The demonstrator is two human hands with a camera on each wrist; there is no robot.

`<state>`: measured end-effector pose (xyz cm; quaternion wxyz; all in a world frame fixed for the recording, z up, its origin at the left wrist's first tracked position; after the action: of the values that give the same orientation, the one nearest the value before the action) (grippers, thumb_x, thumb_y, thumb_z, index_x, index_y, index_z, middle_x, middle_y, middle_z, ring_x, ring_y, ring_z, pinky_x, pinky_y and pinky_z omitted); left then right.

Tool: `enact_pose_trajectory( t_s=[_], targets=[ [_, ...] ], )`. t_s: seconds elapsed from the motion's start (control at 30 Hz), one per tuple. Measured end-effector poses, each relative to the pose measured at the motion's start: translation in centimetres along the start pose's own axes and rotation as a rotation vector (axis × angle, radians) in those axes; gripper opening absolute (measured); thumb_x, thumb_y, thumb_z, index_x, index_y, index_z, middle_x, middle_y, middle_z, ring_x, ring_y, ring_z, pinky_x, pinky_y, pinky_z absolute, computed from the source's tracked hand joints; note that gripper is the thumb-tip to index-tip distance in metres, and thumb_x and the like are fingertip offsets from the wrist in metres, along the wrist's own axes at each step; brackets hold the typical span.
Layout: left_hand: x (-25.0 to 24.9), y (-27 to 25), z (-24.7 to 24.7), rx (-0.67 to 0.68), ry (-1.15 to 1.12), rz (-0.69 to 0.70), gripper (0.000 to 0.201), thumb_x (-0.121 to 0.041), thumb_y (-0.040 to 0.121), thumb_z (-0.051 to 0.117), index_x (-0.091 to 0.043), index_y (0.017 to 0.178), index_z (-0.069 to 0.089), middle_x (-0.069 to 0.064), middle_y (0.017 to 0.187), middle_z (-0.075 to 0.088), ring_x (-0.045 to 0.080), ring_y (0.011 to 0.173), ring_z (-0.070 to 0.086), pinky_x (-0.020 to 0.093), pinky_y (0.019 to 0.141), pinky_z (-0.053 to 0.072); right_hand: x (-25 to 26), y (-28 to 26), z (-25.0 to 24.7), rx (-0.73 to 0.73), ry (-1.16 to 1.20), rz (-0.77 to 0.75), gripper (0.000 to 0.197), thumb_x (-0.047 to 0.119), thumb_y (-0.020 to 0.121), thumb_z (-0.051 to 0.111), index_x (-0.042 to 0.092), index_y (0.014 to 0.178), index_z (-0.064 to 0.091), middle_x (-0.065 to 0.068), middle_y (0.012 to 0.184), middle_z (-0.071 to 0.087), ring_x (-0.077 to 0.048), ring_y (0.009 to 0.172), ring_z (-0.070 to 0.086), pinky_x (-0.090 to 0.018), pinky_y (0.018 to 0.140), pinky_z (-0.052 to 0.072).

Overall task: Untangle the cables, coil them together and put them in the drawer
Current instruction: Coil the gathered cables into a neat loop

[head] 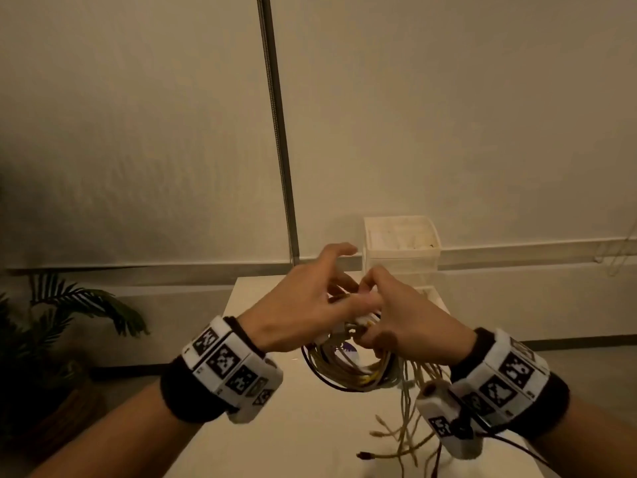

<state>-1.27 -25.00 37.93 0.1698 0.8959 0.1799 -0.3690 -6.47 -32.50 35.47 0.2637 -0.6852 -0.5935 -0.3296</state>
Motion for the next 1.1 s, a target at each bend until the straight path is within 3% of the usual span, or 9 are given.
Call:
enact_pose_trajectory(
  t_s=[0.1, 0.2, 0.4, 0.53, 0.63, 0.73, 0.83, 0.93, 1.1],
  targets=[
    [-0.8, 1.0, 1.6, 0.156, 0.148, -0.027, 0.078, -0.062, 0.065, 0.077, -0.035, 0.128, 0.039, -0.01, 0.118, 0.064, 0.007, 0.098, 0.066, 0.031, 0.087, 0.057, 2.1, 0.1, -0.2, -0.051, -0.209, -0.113, 0.062, 0.019, 0.074, 0.079, 0.025, 0.115, 0.032, 0.009, 0.086, 0.06, -0.01, 0.072, 0.064, -0.028, 0.062, 0.057],
    [-0.3, 1.2, 2.2, 0.251, 0.115, -0.044, 0.064, -0.046, 0.064, 0.086, -0.032, 0.113, 0.047, -0.007, 0.104, 0.068, 0.009, 0.081, 0.069, 0.033, 0.078, 0.059, 2.8, -0.6, -0.3, -0.069, -0.236, -0.184, 0.056, 0.025, 0.071, 0.082, 0.03, 0.094, 0.03, 0.004, 0.078, 0.058, -0.01, 0.063, 0.056, -0.027, 0.055, 0.049],
    [-0.4, 0.4, 4.0, 0.402, 0.113, -0.002, 0.065, -0.033, 0.07, 0.085, -0.022, 0.127, 0.055, -0.004, 0.116, 0.069, 0.011, 0.102, 0.066, 0.033, 0.097, 0.051, 3.1, -1.4, 0.2, -0.056, -0.23, -0.237, 0.056, 0.031, 0.07, 0.083, 0.03, 0.091, 0.031, 0.002, 0.073, 0.06, -0.014, 0.062, 0.062, -0.034, 0.053, 0.053],
    [-0.1, 0.1, 3.2, 0.332, 0.051, 0.021, 0.048, -0.031, 0.073, 0.083, -0.013, 0.113, 0.064, 0.004, 0.099, 0.073, 0.017, 0.087, 0.07, 0.042, 0.083, 0.057, 1.7, -2.3, -0.7, -0.101, -0.122, -0.188, 0.055, 0.033, 0.068, 0.084, 0.032, 0.084, 0.031, 0.008, 0.072, 0.055, 0.0, 0.06, 0.059, -0.018, 0.05, 0.046],
    [0.0, 0.0, 1.7, 0.174, -0.007, 0.055, 0.039, -0.029, 0.074, 0.083, -0.011, 0.104, 0.066, 0.004, 0.092, 0.073, 0.017, 0.083, 0.07, 0.043, 0.078, 0.058, -0.4, -2.7, -1.0, -0.215, 0.142, -0.11, 0.054, 0.026, 0.069, 0.084, 0.027, 0.093, 0.036, 0.0, 0.078, 0.064, -0.009, 0.066, 0.068, -0.027, 0.056, 0.057],
    [0.3, -0.2, 0.8, 0.036, -0.104, 0.073, 0.036, -0.022, 0.073, 0.084, -0.011, 0.101, 0.066, 0.002, 0.088, 0.074, 0.014, 0.08, 0.071, 0.035, 0.071, 0.059, -2.3, -2.9, -0.2, -0.279, 0.384, -0.007, 0.061, 0.016, 0.069, 0.082, 0.032, 0.111, 0.04, -0.008, 0.089, 0.073, -0.019, 0.076, 0.073, -0.041, 0.068, 0.062],
    [0.3, -0.5, 0.7, -0.062, -0.205, 0.078, 0.029, -0.016, 0.072, 0.084, -0.015, 0.096, 0.067, -0.005, 0.081, 0.072, 0.006, 0.073, 0.069, 0.022, 0.065, 0.053, -2.2, -3.2, -0.1, -0.294, 0.297, -0.047, 0.041, 0.012, 0.073, 0.078, 0.028, 0.107, 0.061, -0.002, 0.089, 0.073, -0.014, 0.079, 0.071, -0.032, 0.069, 0.06],
    [0.4, -0.5, 0.5, -0.147, -0.334, 0.067, 0.031, -0.017, 0.071, 0.082, -0.016, 0.098, 0.066, -0.004, 0.082, 0.073, 0.009, 0.074, 0.07, 0.02, 0.066, 0.054, -2.8, -3.2, -0.3, -0.294, 0.484, -0.054, 0.025, -0.001, 0.075, 0.073, 0.019, 0.09, 0.073, -0.007, 0.082, 0.075, -0.019, 0.074, 0.071, -0.023, 0.063, 0.056],
    [1.1, -0.5, 0.2, -0.286, -0.588, 0.041, 0.027, -0.007, 0.077, 0.075, -0.016, 0.102, 0.066, -0.006, 0.071, 0.071, 0.008, 0.06, 0.065, 0.023, 0.057, 0.053, -4.6, -4.1, 0.1, -0.457, 0.705, -0.021, 0.015, -0.001, 0.077, 0.071, 0.008, 0.089, 0.069, -0.022, 0.085, 0.069, -0.042, 0.084, 0.067, -0.05, 0.075, 0.059]
  ],
)
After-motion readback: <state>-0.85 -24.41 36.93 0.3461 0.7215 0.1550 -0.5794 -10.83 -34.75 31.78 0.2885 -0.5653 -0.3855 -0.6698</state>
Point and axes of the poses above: each hand's wrist, its own y-axis towards the middle knuckle, its own z-axis out of the palm, x = y × z, the point moved 10 cm from there along y, towards the middle knuckle
